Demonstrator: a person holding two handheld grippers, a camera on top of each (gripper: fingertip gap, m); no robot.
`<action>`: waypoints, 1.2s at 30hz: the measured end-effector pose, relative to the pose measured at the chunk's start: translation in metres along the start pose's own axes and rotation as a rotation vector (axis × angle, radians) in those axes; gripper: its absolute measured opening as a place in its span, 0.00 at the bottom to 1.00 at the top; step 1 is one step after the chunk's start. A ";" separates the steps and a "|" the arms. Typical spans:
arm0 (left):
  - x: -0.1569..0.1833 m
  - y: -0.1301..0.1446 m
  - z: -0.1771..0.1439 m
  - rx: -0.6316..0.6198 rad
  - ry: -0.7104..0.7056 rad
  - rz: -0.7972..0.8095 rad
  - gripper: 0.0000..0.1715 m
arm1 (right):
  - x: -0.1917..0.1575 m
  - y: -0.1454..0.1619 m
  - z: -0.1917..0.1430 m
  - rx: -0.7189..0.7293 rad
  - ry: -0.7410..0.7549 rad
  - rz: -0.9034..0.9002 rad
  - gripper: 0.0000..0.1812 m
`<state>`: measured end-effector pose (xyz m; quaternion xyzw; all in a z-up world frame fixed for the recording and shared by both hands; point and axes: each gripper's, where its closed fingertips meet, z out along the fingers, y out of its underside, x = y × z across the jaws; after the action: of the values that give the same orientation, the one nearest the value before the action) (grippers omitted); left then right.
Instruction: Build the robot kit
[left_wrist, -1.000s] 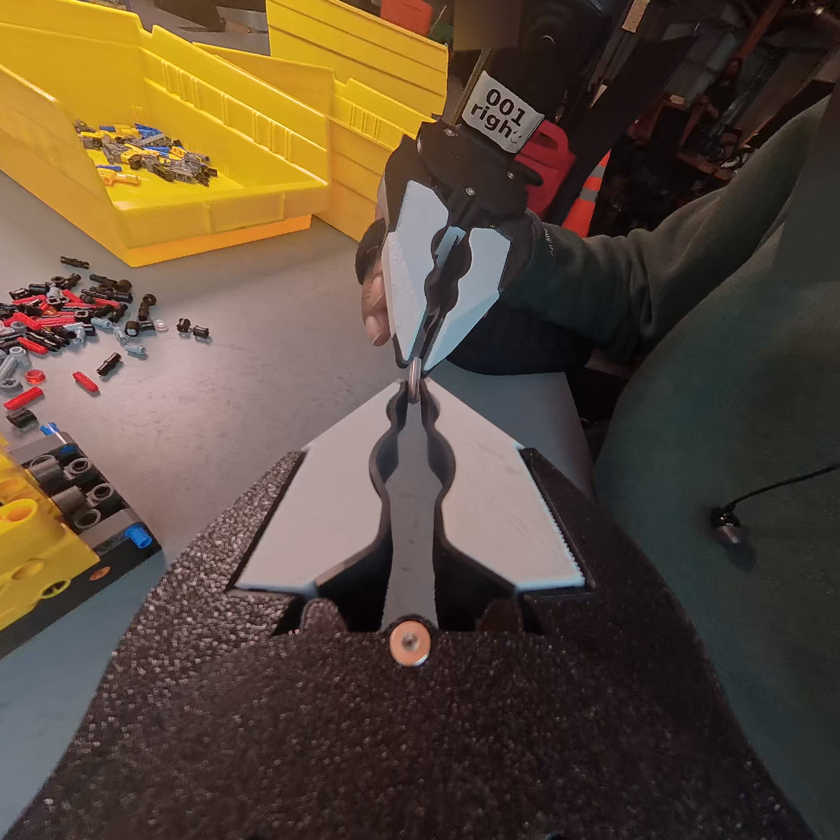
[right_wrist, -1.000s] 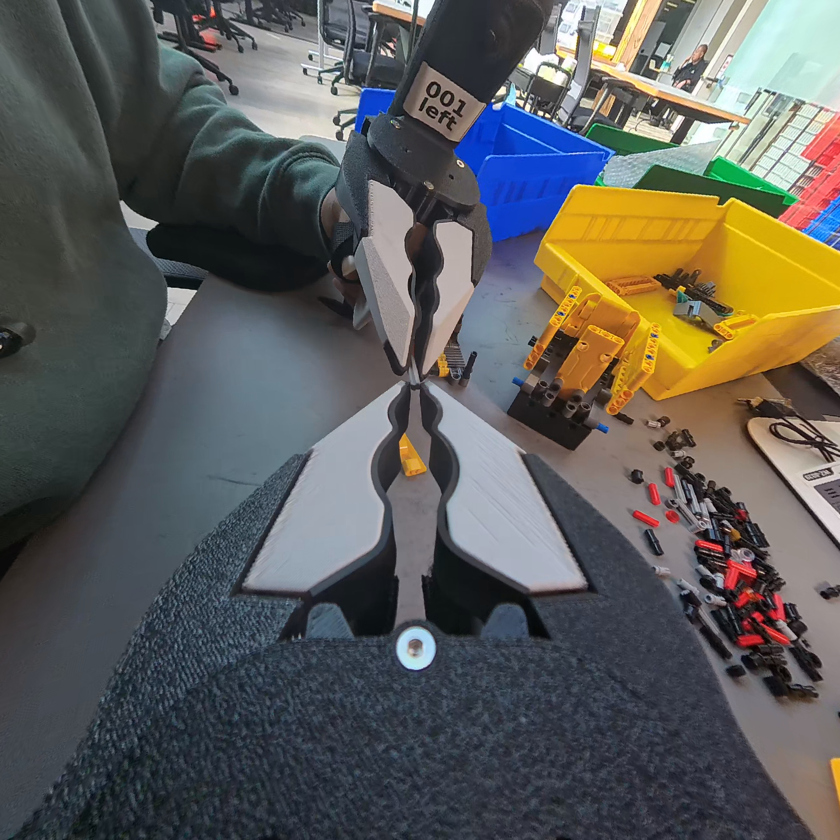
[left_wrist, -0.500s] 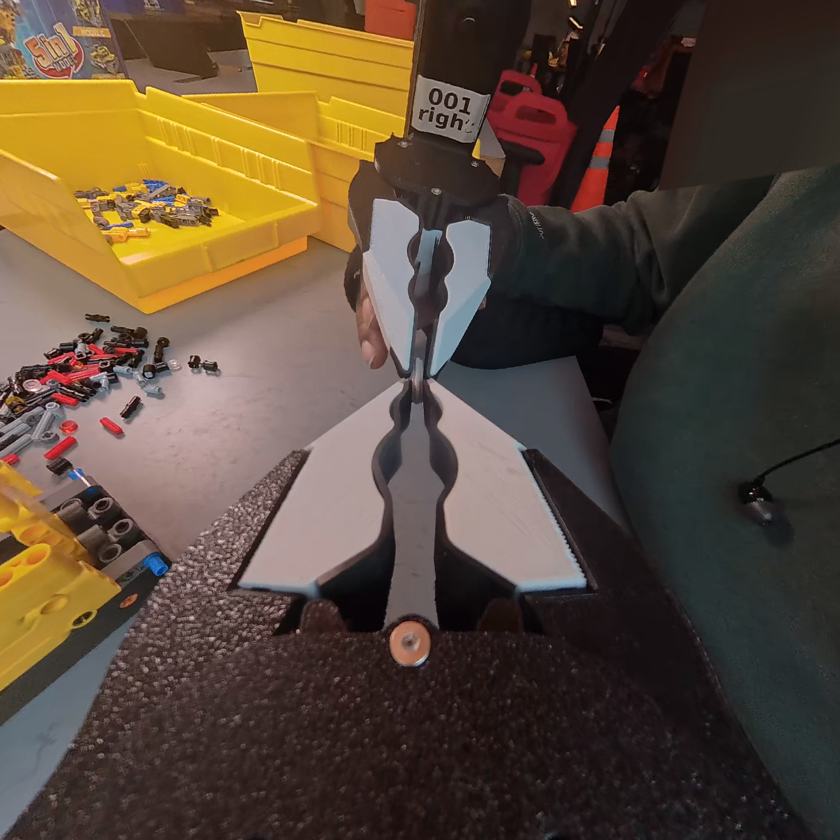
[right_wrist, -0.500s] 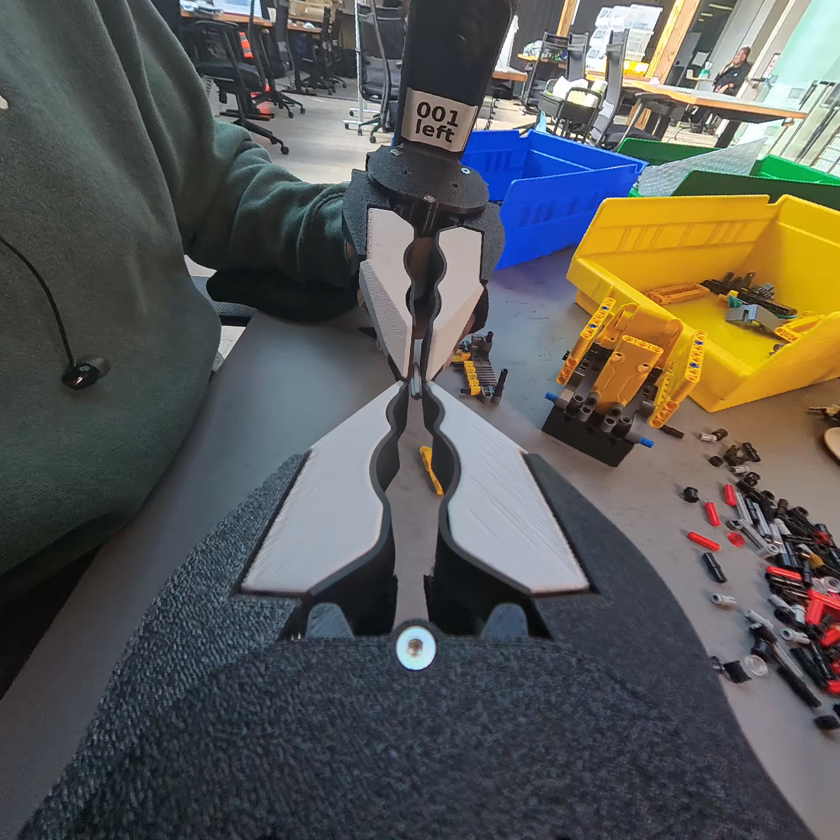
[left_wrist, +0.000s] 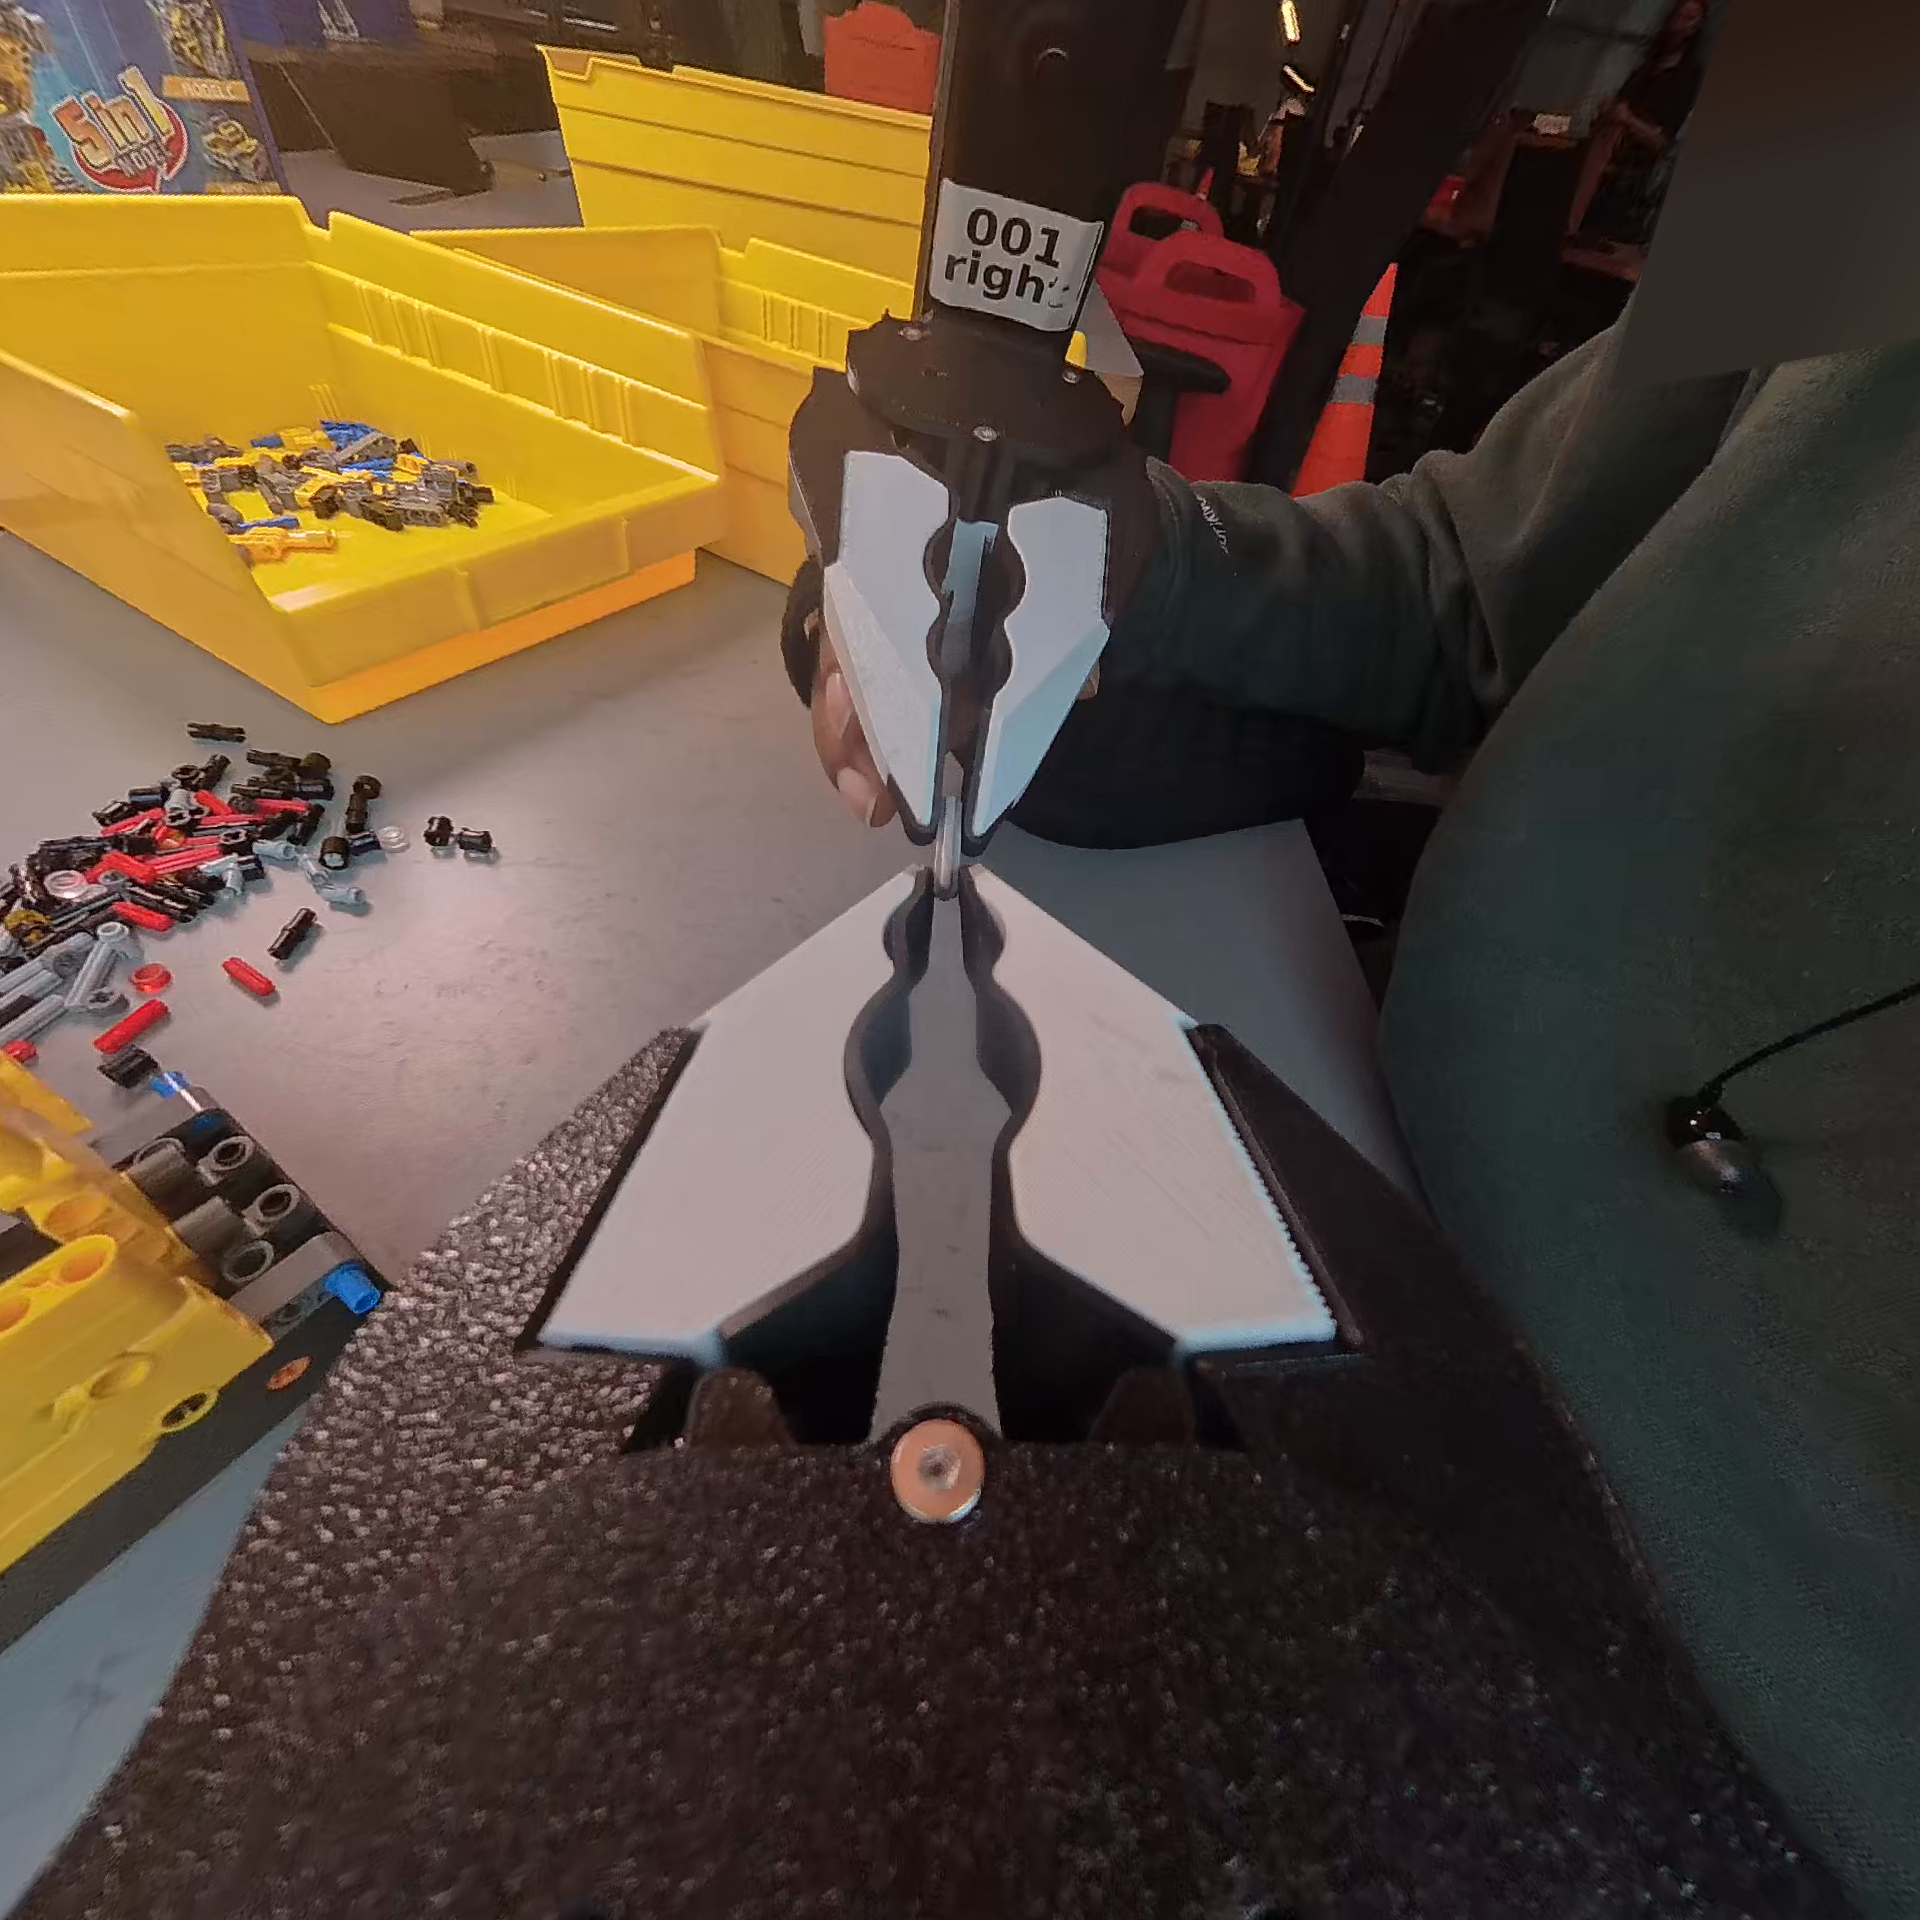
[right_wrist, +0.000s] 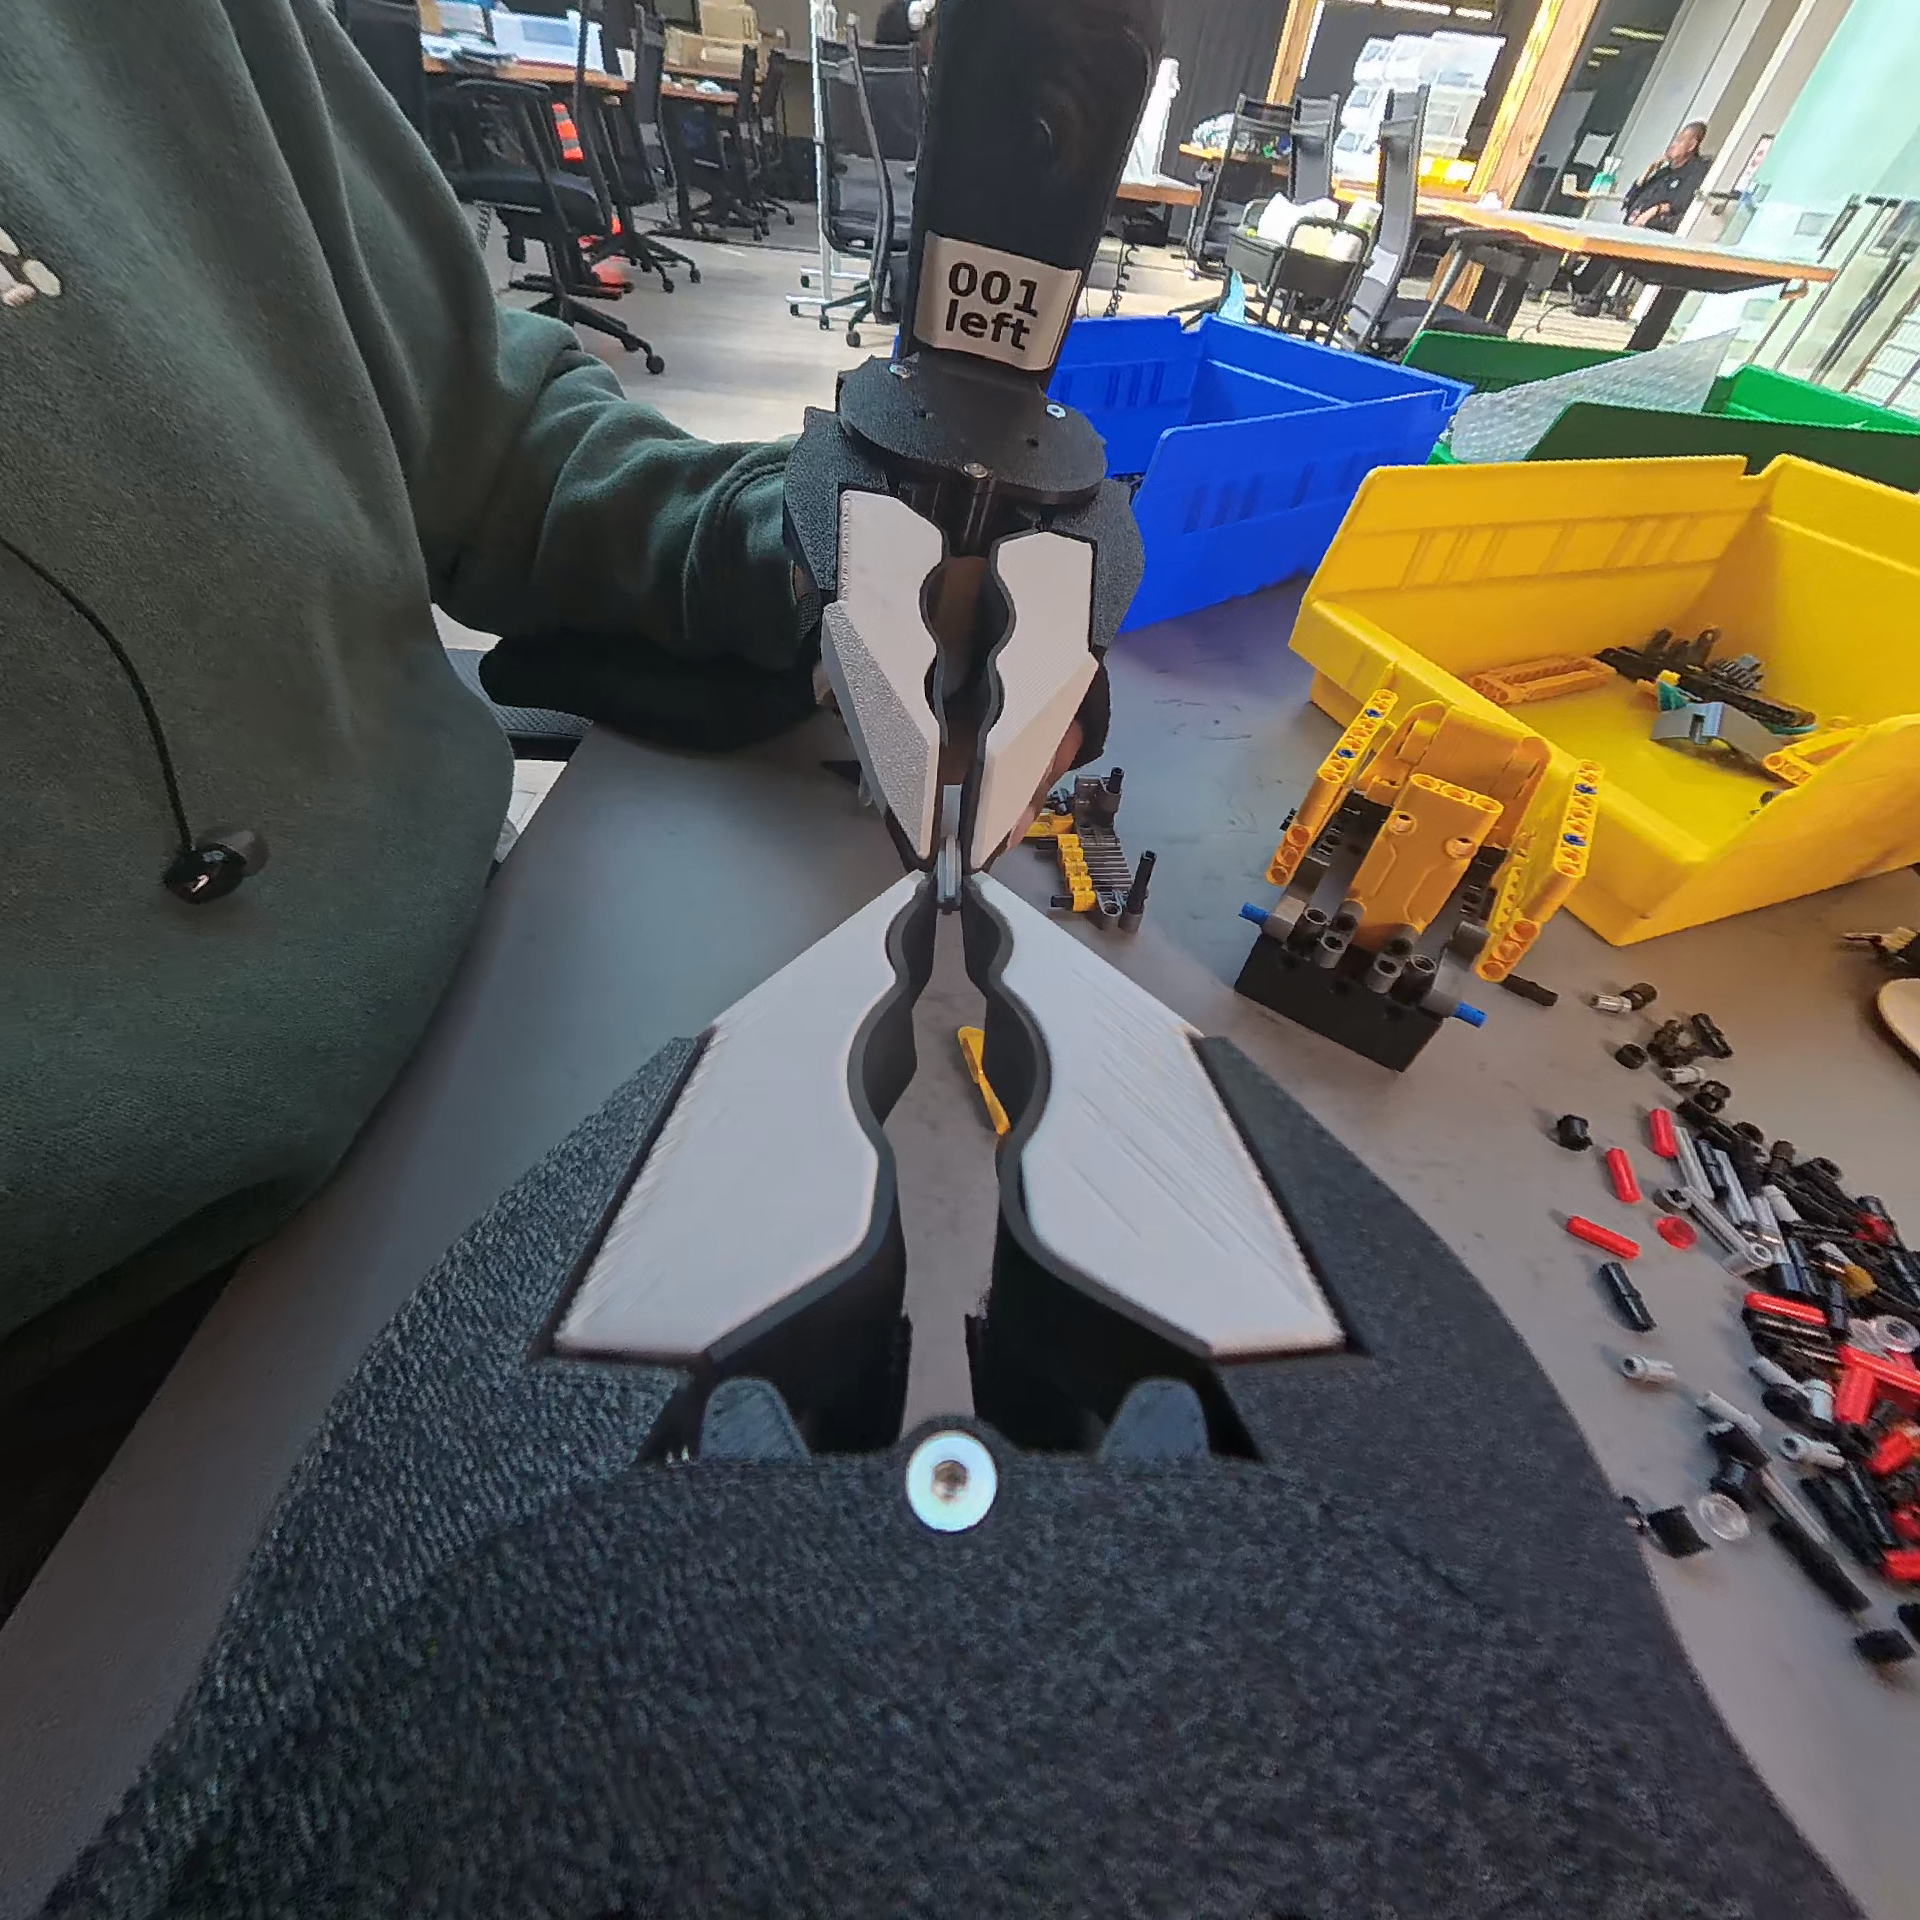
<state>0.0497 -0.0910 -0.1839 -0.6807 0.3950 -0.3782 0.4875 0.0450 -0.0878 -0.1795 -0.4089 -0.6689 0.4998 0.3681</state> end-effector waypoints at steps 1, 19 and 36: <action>0.000 -0.001 0.000 0.002 -0.002 0.002 0.02 | 0.000 0.000 0.000 0.003 -0.001 0.004 0.02; 0.001 0.001 0.000 0.002 0.009 0.000 0.02 | -0.002 0.006 0.004 -0.025 -0.003 -0.007 0.02; -0.001 0.004 0.000 -0.008 0.012 -0.031 0.02 | 0.000 0.008 0.007 -0.041 0.014 -0.008 0.02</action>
<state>0.0490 -0.0909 -0.1880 -0.6864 0.3888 -0.3883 0.4764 0.0402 -0.0889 -0.1885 -0.4173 -0.6781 0.4814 0.3664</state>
